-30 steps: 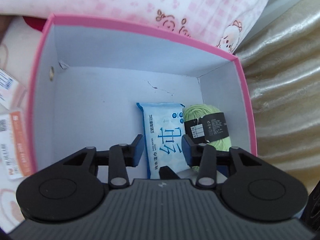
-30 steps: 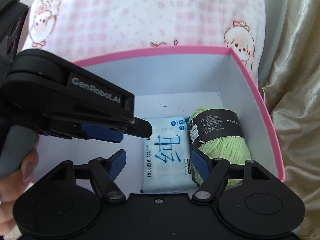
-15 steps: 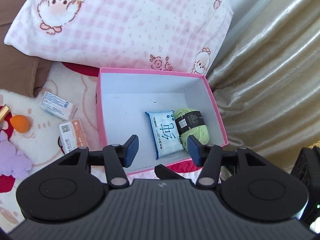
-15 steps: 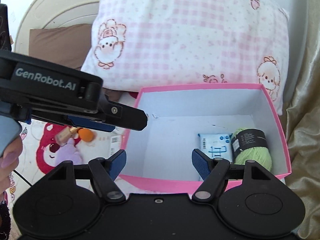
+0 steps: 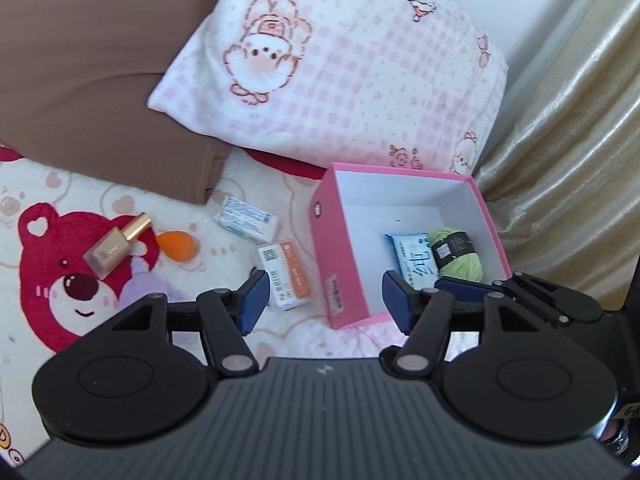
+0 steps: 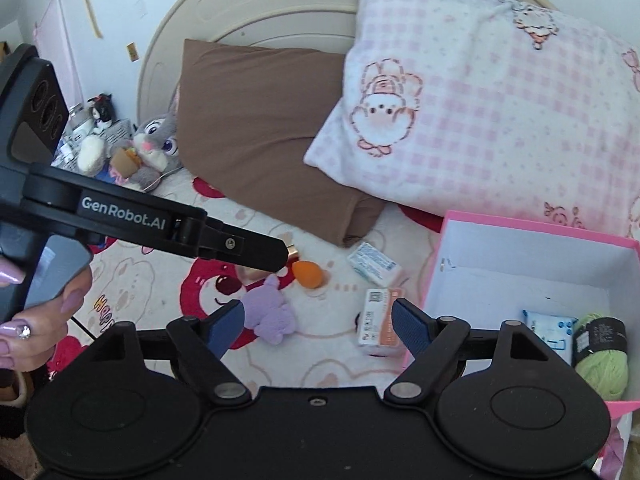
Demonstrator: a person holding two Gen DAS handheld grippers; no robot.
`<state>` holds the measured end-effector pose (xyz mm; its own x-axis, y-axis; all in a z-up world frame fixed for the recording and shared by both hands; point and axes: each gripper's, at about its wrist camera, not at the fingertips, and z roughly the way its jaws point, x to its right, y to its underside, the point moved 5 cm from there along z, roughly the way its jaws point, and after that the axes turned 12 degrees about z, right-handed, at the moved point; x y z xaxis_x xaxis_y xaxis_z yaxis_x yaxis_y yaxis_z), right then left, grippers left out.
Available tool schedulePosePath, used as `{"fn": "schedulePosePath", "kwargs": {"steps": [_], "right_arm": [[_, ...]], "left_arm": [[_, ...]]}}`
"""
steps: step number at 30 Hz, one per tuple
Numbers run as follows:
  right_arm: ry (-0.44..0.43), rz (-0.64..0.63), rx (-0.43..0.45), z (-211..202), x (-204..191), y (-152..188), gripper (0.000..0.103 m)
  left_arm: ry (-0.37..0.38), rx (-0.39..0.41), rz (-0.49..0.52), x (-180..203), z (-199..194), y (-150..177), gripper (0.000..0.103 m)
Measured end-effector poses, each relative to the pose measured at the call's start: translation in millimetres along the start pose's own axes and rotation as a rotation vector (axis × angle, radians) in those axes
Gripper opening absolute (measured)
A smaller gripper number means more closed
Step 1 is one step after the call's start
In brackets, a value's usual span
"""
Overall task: Organize objects
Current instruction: 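Move the left tool toward the purple plush toy, then close the left gripper on the purple plush toy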
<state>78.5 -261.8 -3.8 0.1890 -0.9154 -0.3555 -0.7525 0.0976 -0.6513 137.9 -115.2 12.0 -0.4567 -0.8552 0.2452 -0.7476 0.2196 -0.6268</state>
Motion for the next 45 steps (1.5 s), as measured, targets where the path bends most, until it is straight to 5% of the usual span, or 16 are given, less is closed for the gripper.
{"fn": "schedulePosePath", "kwargs": {"steps": [6,13,20,25,30,39,45], "right_arm": [[0.067,-0.115,-0.029,43.8,-21.4,12.8,0.088],[-0.029,-0.101,-0.060,89.3,-35.0,30.0,0.088],[-0.028,-0.128,0.149,118.5,-44.6,36.8,0.089],[-0.063,-0.032,0.098,148.1,-37.9,39.5,0.089],[-0.091,0.142,-0.036,178.3,-27.6,50.1,0.088],[-0.098,0.185,-0.154,226.9,-20.2,98.8,0.088],[-0.109,0.131,-0.158,235.1,-36.5,98.8,0.088]], "left_arm": [[-0.034,0.001,-0.080,-47.0,-0.6,18.7,0.067],[-0.065,-0.037,-0.190,-104.1,30.1,42.3,0.067],[-0.071,-0.054,-0.272,-156.8,62.0,67.6,0.067],[-0.090,-0.042,-0.274,-180.6,78.7,79.3,0.065],[-0.016,-0.098,-0.354,-197.2,104.8,100.4,0.065],[-0.109,-0.038,-0.379,-228.8,131.2,113.9,0.064],[0.014,-0.008,-0.405,-227.8,135.3,117.0,0.051]]}}
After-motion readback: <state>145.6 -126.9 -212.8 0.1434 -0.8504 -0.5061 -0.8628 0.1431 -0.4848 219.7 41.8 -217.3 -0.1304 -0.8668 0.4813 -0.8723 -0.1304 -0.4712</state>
